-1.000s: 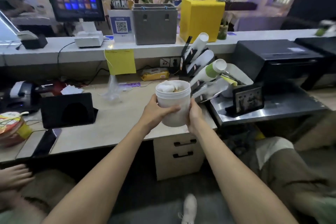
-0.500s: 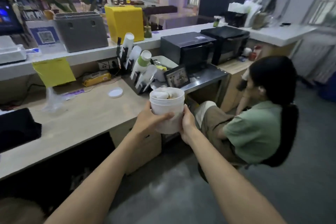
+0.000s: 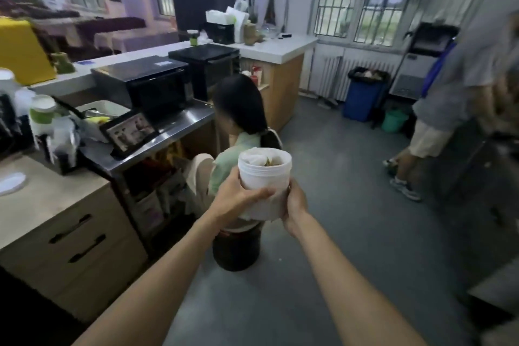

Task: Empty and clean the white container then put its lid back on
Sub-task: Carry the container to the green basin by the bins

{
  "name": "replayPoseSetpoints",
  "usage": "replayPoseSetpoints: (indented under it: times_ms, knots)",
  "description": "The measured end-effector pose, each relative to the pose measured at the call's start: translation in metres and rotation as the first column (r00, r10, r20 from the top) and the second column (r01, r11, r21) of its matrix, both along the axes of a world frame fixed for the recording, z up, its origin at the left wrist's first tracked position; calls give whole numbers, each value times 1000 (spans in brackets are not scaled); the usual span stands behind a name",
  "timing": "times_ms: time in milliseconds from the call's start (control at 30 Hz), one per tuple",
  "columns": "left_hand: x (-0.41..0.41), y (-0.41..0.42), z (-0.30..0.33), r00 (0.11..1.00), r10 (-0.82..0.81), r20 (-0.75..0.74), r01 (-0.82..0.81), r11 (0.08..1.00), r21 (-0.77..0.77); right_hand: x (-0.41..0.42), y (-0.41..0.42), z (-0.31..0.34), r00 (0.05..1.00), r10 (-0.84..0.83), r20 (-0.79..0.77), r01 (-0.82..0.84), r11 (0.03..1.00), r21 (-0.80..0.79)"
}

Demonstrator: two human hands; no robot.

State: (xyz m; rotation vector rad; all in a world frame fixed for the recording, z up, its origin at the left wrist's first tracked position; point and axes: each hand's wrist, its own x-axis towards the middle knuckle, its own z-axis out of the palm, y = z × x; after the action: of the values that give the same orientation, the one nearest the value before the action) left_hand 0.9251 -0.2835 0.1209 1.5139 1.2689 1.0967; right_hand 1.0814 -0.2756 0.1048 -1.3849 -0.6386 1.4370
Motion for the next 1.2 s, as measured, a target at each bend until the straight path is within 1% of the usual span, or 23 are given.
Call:
replayPoseSetpoints:
  times_ms: [100, 200, 367, 500, 567, 667, 733, 867, 1000, 1100, 1200]
  knots:
    - [65, 12, 4, 1000, -12, 17, 12, 1000, -3, 64, 10, 8, 998, -57, 32, 56, 998, 15]
    - [113, 36, 7, 1000, -26, 14, 26, 1000, 5, 111, 30, 11, 995, -94, 30, 93, 995, 23]
    - [171, 104, 15, 999, -40, -9, 41, 999, 28, 167, 95, 18, 993, -104, 48, 103, 994, 40]
    - [211, 192, 24, 999, -34, 21, 32, 997, 68, 203, 179, 37, 990, -126, 58, 122, 990, 76]
    - [240, 275, 33, 999, -39, 26, 37, 997, 63, 229, 261, 45, 983, -152, 99, 145, 987, 71]
    - [246, 300, 40, 998, -23, 61, 19, 997, 73, 235, 289, 57, 986, -128, 110, 119, 989, 85]
    - [252, 328, 42, 998, -16, 68, 12, 998, 66, 237, 313, 63, 990, -117, 84, 111, 991, 81]
    - [274, 413, 48, 996, -8, 91, 3, 998, 56, 259, 403, 69, 988, -141, 70, 135, 988, 78]
    - [297, 495, 40, 994, 64, 94, -65, 998, 12, 279, 495, 57, 994, -99, 49, 96, 993, 65]
    - [311, 557, 34, 994, 99, 56, -99, 995, -14, 295, 563, 47, 998, -48, 36, 45, 997, 68]
    - [329, 629, 31, 991, 133, 1, -133, 991, -18, 314, 645, 33, 1000, -7, -13, 8, 997, 73]
